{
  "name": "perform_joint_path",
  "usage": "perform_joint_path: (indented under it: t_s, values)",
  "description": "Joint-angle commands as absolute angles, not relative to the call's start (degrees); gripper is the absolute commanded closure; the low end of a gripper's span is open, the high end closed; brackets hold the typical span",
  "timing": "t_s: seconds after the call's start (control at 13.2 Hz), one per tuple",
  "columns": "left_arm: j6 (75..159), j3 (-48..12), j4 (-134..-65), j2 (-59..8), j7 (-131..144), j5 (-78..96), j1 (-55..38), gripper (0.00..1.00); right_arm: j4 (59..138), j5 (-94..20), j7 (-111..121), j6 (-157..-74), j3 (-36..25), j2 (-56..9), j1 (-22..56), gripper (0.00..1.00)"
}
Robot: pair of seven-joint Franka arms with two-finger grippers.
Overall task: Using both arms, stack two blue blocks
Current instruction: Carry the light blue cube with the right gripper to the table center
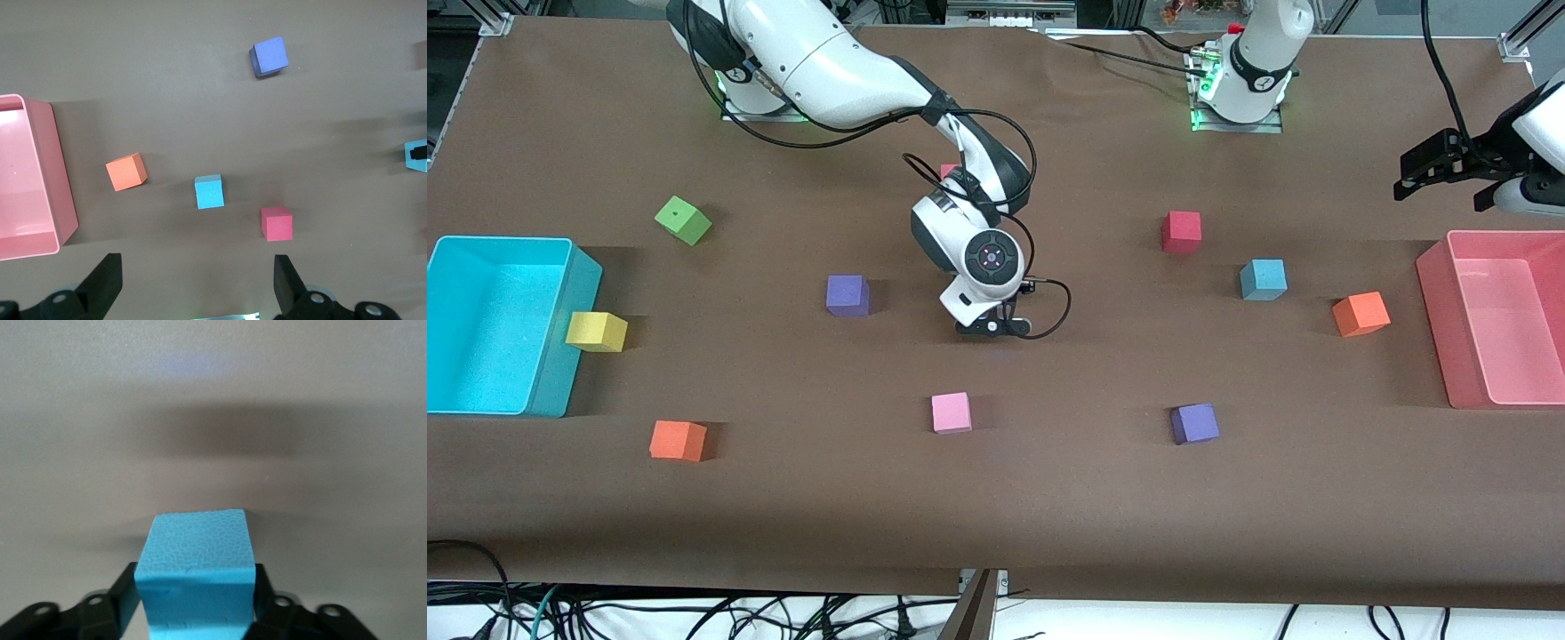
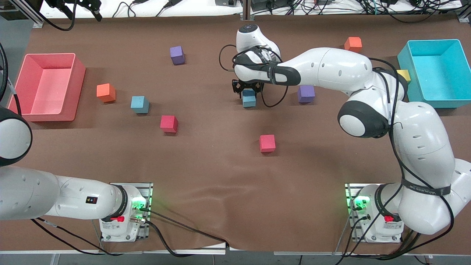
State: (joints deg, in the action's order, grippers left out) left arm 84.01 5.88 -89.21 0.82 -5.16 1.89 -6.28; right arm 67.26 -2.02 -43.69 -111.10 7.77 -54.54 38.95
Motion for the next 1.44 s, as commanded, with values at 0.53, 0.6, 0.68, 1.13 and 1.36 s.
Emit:
perform_joint_path:
  t_s: [0.53, 0.6, 0.68, 1.13, 1.36]
  values:
    - [83.76, 5.89, -90.52, 2.28, -5.1, 3.16, -5.89, 0.0, 64.78, -0.88, -43.33, -110.13, 7.29, -51.51, 38.76, 0.0]
    - [84.19, 5.98, -90.7, 2.29, -5.01, 3.08, -5.98, 0.0, 64.78, -0.88, -43.24, -110.04, 7.29, -50.98, 38.76, 0.0]
    - [84.63, 5.98, -90.96, 2.29, -5.01, 2.73, -5.98, 0.0, 64.78, -0.79, -43.24, -110.04, 7.29, -50.19, 38.76, 0.0]
    - [85.6, 6.06, -91.76, 2.29, -5.1, 2.46, -5.89, 0.0, 65.48, 2.38, -24.12, -107.32, 7.73, -45.09, 38.59, 0.0]
    - [86.48, 6.06, -92.46, 2.55, -5.1, 2.46, -5.54, 0.0, 66.53, -2.43, -8.93, -109.85, 7.47, -45.0, 38.85, 0.0]
